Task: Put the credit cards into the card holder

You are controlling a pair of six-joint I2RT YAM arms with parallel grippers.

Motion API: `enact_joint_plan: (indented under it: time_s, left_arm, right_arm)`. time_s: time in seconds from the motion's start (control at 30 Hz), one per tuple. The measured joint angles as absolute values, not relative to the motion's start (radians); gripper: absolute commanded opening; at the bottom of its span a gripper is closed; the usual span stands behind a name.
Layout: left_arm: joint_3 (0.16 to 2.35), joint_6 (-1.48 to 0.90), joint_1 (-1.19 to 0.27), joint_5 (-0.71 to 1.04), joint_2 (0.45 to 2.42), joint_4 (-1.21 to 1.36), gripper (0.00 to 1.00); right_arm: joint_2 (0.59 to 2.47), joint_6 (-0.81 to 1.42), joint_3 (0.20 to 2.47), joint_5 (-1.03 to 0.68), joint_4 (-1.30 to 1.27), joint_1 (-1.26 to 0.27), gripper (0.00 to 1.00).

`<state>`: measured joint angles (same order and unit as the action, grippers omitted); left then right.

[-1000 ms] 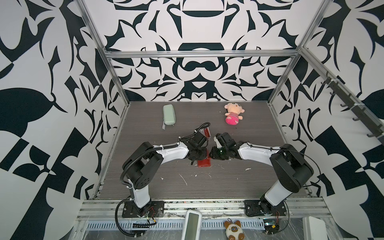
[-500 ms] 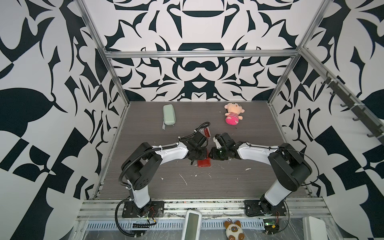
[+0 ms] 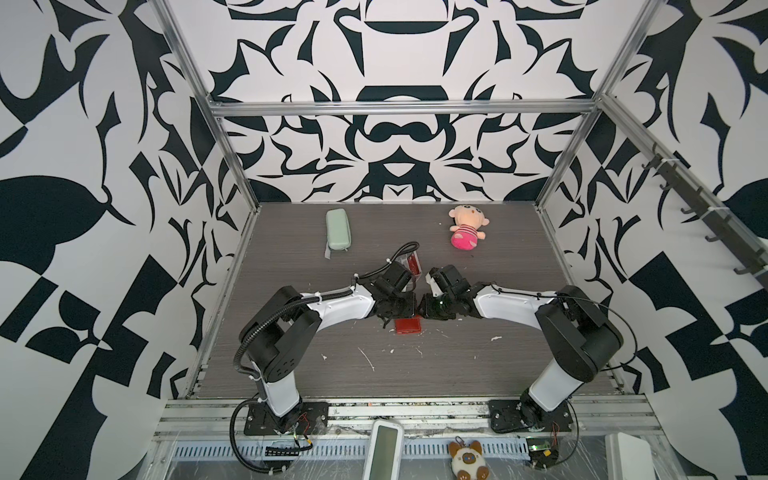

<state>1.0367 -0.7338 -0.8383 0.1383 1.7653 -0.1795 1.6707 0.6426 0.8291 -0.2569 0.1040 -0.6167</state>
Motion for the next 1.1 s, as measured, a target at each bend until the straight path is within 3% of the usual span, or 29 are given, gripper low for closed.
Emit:
enact_joint_plan:
  time_s: [0.27,0.47,1.1]
  left_arm:
    - [1.037,-0.744,-0.838,0.115,1.776,-0.207,0.29]
    - [1.037,-0.743,-0.838,0.109,1.776,-0.213,0.28]
    - [1.037,-0.757,-0.838,0.156,1.789,-0.200,0.03]
  right_arm:
    - [1.671,0.642,0.829,-0.257,0.104,-0.617,0.34]
    - [1.677,0.640,0.835,-0.258,0.104,-0.617,0.34]
    - [1.679,0.635,0.839,-0.258,0.108,-0.617,0.34]
